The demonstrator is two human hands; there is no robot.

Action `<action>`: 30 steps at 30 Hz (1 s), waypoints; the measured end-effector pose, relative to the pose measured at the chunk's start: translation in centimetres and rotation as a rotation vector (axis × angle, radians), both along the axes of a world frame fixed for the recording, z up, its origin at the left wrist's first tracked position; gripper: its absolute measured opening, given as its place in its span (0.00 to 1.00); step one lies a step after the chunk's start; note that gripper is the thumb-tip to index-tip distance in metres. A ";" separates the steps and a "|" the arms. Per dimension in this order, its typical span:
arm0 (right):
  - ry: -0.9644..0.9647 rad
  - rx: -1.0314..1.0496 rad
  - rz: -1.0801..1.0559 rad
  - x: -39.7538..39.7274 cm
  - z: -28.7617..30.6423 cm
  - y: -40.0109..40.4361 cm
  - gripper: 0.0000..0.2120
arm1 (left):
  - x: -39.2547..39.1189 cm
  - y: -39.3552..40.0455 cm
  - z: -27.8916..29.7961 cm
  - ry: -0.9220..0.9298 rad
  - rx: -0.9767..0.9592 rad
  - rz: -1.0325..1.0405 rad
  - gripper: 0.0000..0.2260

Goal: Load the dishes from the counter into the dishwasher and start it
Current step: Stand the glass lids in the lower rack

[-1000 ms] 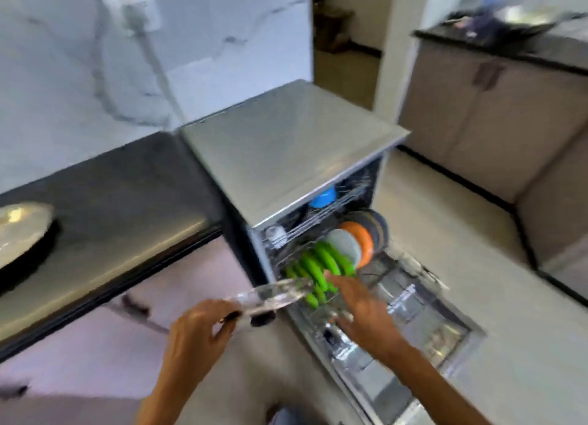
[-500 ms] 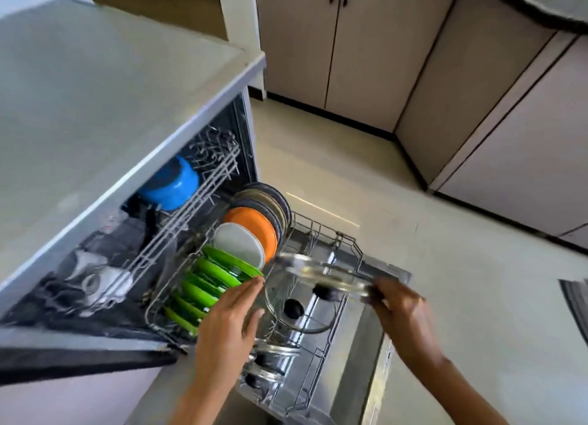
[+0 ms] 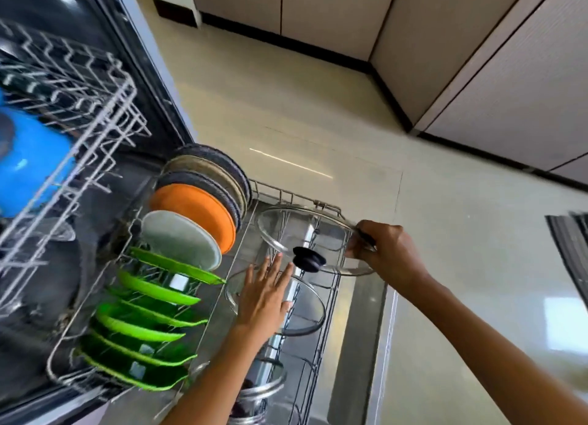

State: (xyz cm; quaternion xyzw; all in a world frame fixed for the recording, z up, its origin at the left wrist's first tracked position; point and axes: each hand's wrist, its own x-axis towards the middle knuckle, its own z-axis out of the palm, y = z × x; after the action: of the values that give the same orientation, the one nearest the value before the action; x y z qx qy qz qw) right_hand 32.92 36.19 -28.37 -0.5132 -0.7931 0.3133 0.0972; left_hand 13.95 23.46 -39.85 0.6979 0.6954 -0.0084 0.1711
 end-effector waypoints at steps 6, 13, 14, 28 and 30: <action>-0.063 -0.127 0.074 -1.4 -1.7 2.6 0.10 | 0.4 -2.6 -0.9 -0.114 0.126 0.061 0.25; -0.089 -0.239 0.165 -3.6 -3.2 4.1 0.09 | 0.3 -7.8 -0.3 -0.173 0.150 0.071 0.30; -0.107 -0.242 0.185 -4.0 -3.3 4.1 0.09 | 0.4 -7.8 -0.2 -0.190 0.148 0.084 0.30; -0.275 -0.333 0.282 -7.2 -5.5 3.9 0.07 | 0.9 -8.2 0.8 -0.213 0.052 0.143 0.28; -0.291 -0.322 0.268 -7.4 -6.2 3.4 0.08 | 0.9 -8.2 0.9 -0.208 0.042 0.142 0.28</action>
State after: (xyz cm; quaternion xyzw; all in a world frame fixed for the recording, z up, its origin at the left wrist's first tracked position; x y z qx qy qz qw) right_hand 25.54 39.63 -34.54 -0.4522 -0.7994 0.3685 -0.1435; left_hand 14.85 15.30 -38.96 0.6475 0.7215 0.0909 0.2277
